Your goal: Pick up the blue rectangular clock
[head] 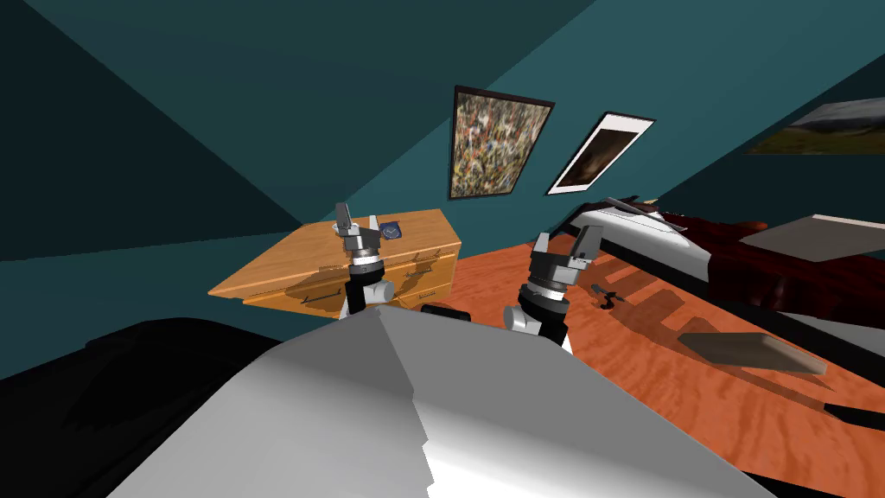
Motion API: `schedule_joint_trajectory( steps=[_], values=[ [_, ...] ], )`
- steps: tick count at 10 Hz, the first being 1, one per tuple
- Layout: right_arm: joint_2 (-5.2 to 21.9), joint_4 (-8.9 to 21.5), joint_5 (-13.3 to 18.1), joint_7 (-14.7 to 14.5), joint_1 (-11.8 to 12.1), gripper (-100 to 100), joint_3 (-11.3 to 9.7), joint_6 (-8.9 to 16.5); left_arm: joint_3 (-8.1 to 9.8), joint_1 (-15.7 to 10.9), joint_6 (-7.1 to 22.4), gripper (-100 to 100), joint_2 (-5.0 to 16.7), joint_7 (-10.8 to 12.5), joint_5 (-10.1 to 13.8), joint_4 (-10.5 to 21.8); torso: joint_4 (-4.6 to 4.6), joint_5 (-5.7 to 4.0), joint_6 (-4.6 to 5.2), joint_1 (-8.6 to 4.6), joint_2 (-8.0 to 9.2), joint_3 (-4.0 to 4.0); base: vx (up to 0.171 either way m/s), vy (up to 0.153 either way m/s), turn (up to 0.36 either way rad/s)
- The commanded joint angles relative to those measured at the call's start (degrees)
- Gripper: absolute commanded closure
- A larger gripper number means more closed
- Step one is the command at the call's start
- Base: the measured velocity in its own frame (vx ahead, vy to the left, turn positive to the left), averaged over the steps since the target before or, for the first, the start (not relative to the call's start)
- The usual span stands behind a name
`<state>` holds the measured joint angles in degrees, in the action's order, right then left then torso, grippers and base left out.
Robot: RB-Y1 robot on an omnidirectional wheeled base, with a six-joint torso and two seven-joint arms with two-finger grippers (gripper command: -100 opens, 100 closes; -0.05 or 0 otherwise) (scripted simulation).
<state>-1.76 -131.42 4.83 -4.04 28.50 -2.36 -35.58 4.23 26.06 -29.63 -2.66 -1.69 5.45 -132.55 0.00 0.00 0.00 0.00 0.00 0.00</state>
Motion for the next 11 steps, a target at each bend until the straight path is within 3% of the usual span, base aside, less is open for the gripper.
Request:
schedule_joint_trajectory(
  steps=[1,8,9,11],
  values=[
    [0.0,0.0,0.0,0.0,0.0,0,0.0,0.0,-0.16,-0.6,0.4,-100,2.6,0.4,0.5,0.3,0.0,0.0,0.0,0.0,0.0,0.0,-0.015,-0.009,-0.058],
    [0.0,0.0,0.0,0.0,0.0,0,0.0,0.0,-1.39,-5.1,4.7,-100,14.0,4.2,4.7,2.6,0.04,-0.01,-0.01,-0.01,0.15,0.09,-0.04,-0.009,-0.099],
    [0.0,0.0,0.0,0.0,0.0,0,0.0,0.0,-1.39,-5.1,4.7,-100,14.6,4.2,4.7,2.6,0.03,0.0,0.02,-0.01,0.16,0.09,-0.032,-0.004,-0.057],
    [0.0,0.0,0.0,0.0,0.0,0,0.0,0.0,-2.13,-7.9,7.8,-100,18.8,6.7,7.6,4.3,0.03,0.0,0.02,0.01,0.13,0.07,-0.049,-0.006,-0.177]
  ],
)
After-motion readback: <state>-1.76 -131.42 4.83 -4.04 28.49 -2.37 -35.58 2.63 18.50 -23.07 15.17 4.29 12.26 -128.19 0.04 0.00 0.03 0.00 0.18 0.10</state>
